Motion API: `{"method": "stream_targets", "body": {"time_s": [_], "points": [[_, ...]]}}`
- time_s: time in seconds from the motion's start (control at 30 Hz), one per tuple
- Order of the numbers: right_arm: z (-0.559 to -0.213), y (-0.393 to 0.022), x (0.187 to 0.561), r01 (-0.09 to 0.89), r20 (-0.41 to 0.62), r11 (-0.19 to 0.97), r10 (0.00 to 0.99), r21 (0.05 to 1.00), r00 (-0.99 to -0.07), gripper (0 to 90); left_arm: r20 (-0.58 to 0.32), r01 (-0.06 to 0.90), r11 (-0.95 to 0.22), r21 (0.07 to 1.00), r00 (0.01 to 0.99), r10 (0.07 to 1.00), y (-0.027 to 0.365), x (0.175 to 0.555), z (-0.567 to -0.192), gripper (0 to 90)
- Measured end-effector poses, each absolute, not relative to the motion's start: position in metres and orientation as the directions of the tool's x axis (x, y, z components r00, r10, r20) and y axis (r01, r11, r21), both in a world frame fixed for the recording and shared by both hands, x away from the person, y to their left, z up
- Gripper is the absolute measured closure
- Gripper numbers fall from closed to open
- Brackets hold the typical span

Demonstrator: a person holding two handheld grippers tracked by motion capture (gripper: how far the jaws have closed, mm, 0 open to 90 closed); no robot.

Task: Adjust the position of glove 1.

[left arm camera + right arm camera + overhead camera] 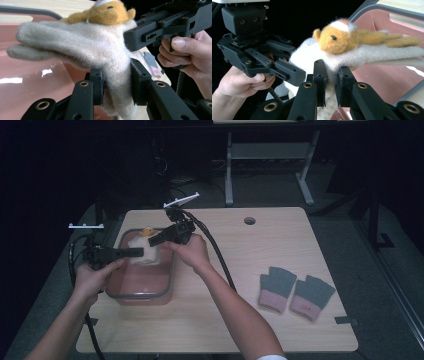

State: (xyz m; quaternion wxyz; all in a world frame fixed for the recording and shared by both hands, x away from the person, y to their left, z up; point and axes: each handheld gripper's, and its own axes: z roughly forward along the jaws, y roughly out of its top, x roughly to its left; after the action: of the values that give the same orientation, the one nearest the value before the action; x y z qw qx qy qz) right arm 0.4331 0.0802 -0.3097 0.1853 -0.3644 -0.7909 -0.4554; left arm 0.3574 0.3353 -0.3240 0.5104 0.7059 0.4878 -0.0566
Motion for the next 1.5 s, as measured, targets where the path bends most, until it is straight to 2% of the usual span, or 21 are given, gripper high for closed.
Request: {"method": "stream_targets", "body": {"time_s": [0.33, 0.5, 0.87, 1.5], "points": [[-0.331, 0.093, 0.437, 0.763, 0.644, 0.339, 0.411, 0.55, -0.646, 80.3, -0.587, 0.774, -0.005, 0.633, 0.484, 0.649, 0.344, 0.357, -0.343, 67.5], [-0.348, 0.098, 0.442, 0.786, 0.676, 0.331, 0.402, 0.522, -0.618, 80.3, -0.619, 0.81, 0.022, 0.586, 0.43, 0.657, 0.347, 0.36, -0.354, 67.6], [-0.379, 0.106, 0.448, 0.815, 0.699, 0.353, 0.422, 0.459, -0.577, 80.2, -0.597, 0.851, -0.02, 0.525, 0.385, 0.704, 0.347, 0.365, -0.376, 67.5], [-0.397, 0.121, 0.443, 0.795, 0.62, 0.442, 0.502, 0.415, -0.603, 77.1, -0.526, 0.884, -0.07, 0.463, 0.337, 0.781, 0.342, 0.365, -0.398, 67.5]]}}
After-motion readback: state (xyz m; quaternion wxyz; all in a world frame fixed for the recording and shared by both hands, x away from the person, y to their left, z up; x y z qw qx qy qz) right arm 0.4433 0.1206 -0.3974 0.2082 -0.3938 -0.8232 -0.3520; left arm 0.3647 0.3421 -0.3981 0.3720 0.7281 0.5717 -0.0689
